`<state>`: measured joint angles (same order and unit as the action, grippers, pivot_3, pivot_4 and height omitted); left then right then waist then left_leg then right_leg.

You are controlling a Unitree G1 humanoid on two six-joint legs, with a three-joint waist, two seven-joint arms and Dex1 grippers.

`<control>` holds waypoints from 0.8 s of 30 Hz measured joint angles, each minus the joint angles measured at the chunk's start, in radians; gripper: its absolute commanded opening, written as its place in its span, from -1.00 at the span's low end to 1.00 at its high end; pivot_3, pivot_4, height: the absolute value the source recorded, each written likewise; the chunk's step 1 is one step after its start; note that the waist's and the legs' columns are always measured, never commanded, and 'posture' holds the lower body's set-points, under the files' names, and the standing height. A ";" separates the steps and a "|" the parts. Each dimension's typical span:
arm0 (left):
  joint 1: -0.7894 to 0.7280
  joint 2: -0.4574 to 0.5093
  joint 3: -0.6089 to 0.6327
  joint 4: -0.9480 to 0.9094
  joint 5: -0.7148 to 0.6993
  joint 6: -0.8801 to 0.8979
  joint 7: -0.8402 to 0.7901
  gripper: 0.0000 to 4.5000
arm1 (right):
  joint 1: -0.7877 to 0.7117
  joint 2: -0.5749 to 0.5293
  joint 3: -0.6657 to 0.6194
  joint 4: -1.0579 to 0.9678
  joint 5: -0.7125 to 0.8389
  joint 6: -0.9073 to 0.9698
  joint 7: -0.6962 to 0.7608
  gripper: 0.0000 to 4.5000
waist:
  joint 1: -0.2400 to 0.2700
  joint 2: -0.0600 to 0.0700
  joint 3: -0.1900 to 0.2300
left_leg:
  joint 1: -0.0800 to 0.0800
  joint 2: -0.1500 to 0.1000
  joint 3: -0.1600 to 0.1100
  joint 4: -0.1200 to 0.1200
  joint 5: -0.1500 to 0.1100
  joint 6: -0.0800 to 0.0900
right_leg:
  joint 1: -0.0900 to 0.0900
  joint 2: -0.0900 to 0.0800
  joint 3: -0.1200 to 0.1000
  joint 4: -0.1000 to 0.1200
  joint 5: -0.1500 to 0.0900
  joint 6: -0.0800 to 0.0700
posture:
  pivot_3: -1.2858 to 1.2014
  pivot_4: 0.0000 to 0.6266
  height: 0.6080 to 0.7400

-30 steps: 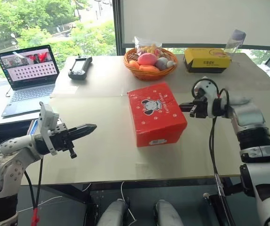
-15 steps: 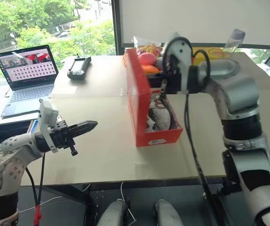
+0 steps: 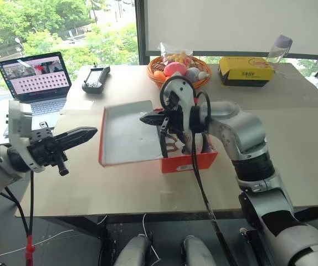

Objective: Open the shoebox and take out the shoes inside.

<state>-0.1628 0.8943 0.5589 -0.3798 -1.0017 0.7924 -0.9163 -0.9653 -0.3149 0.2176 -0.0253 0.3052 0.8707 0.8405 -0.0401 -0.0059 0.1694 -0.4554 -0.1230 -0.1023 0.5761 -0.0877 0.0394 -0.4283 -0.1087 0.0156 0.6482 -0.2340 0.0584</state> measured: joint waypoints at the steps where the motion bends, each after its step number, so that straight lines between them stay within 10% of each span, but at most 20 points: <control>1: 0.009 0.012 0.009 0.000 -0.001 0.002 -0.002 -1.00 | 0.005 -0.001 0.004 0.002 -0.001 0.000 -0.002 -0.96 | -0.003 0.000 0.000 | 0.000 0.000 0.000 -0.001 0.000 0.000 | -0.001 0.000 0.000 0.000 0.000 0.000 | 0.03 -0.52 0.88; 15: -0.073 -0.021 -0.159 0.017 0.060 -0.031 -0.006 -1.00 | -0.098 -0.121 -0.014 0.126 -0.099 0.018 -0.130 -0.96 | 0.008 0.000 0.000 | 0.001 0.000 0.000 -0.001 0.000 -0.001 | 0.000 0.000 0.000 -0.001 0.000 -0.001 | 0.03 -0.52 0.88; 24: -0.155 -0.077 -0.255 0.134 0.184 -0.122 0.010 -1.00 | -0.070 -0.178 0.058 0.271 -0.247 0.012 -0.202 0.43 | -0.002 0.000 0.000 | -0.001 0.000 0.001 -0.002 0.001 -0.001 | 0.002 0.000 0.001 0.000 0.000 -0.001 | 0.03 -0.52 0.88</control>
<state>-0.3175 0.8173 0.3043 -0.2460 -0.8177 0.6701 -0.9062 -1.0351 -0.4931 0.2757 0.2456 0.0582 0.8824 0.6382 -0.0424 -0.0062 0.1694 -0.4561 -0.1228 -0.1011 0.5746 -0.0866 0.0382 -0.4260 -0.1085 0.0166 0.6479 -0.2339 0.0572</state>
